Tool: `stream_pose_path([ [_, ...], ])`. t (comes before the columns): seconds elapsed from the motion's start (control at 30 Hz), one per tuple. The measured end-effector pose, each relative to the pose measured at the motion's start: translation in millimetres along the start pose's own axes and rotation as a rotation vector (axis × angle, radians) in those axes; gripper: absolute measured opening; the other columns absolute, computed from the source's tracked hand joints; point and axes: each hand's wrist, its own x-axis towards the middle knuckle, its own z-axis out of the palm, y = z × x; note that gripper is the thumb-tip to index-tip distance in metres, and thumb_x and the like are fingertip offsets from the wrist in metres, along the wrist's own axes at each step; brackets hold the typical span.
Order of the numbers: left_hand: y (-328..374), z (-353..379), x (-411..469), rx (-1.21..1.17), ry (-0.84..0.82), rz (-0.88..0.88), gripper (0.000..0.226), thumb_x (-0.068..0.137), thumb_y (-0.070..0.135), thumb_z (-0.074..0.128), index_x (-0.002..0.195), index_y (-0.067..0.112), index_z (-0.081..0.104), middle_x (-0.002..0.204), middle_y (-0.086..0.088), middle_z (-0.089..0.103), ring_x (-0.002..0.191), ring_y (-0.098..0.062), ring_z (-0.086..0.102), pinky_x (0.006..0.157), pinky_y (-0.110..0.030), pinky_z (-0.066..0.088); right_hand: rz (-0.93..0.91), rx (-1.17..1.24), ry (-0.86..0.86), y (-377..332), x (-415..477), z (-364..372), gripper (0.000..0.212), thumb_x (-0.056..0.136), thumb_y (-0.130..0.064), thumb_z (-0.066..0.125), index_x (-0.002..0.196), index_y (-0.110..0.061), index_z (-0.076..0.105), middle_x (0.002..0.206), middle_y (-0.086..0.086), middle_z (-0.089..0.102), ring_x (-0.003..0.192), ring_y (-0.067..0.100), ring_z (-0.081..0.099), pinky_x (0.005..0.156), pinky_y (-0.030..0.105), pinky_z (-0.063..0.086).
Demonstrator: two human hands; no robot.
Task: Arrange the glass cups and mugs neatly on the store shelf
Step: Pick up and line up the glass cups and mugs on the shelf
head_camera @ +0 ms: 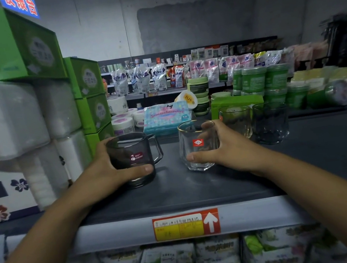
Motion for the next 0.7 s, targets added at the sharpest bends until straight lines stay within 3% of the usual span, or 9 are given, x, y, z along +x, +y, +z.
stream_pose_path([
  [0.1,0,1,2,-0.009,-0.075,0.079,0.083,0.058,0.033,0.095,0.131,0.021,0.058,0.112,0.009,0.077,0.103,-0.005,0.072,0.096,-0.03,0.056,0.0,-0.045,0.024,-6,0,3,0.09,0.068,-0.058,0.085,0.137,-0.021,0.039,0.124,-0.008,0.059,0.108,0.004,0.058,0.083,0.02,0.047],
  [0.23,4,2,0,-0.012,-0.044,0.135,0.061,0.065,0.022,0.093,0.12,0.021,0.067,0.105,0.007,0.078,0.099,-0.009,0.073,0.082,-0.018,0.055,-0.024,-0.016,0.083,-15,-2,6,0.056,0.07,-0.046,0.089,0.11,-0.031,0.052,0.106,-0.013,0.063,0.096,0.002,0.059,0.07,0.01,0.045],
  [0.33,7,1,-5,-0.057,0.013,0.144,0.047,0.069,0.014,0.09,0.11,0.021,0.069,0.097,0.013,0.078,0.09,-0.004,0.073,0.069,-0.007,0.052,-0.005,0.034,0.13,-20,-4,4,0.066,0.066,-0.047,0.091,0.116,-0.024,0.053,0.106,-0.009,0.063,0.097,0.008,0.062,0.073,0.02,0.049],
  [0.47,22,-2,-22,-0.168,0.18,0.207,0.061,0.06,0.03,0.09,0.115,0.028,0.064,0.099,0.025,0.075,0.085,0.007,0.07,0.073,-0.013,0.054,0.005,0.174,0.238,-26,-15,-7,0.064,0.065,-0.047,0.091,0.113,-0.027,0.053,0.108,-0.006,0.066,0.1,0.012,0.066,0.085,0.033,0.056],
  [0.57,44,2,-38,-0.306,0.236,0.272,0.038,0.071,0.018,0.082,0.103,0.027,0.064,0.082,0.028,0.074,0.074,0.01,0.069,0.06,-0.006,0.05,-0.009,0.279,0.275,-36,-33,-18,0.067,0.068,-0.048,0.089,0.12,-0.026,0.055,0.112,0.001,0.068,0.103,0.016,0.068,0.09,0.04,0.058],
  [0.7,60,20,-55,-0.438,0.15,0.327,0.064,0.055,0.04,0.088,0.114,0.029,0.066,0.098,0.013,0.078,0.086,-0.003,0.074,0.065,-0.012,0.054,-0.014,0.452,0.307,-41,-62,-28,0.073,0.059,-0.044,0.091,0.12,-0.021,0.058,0.108,0.003,0.075,0.1,0.019,0.074,0.092,0.045,0.059],
])
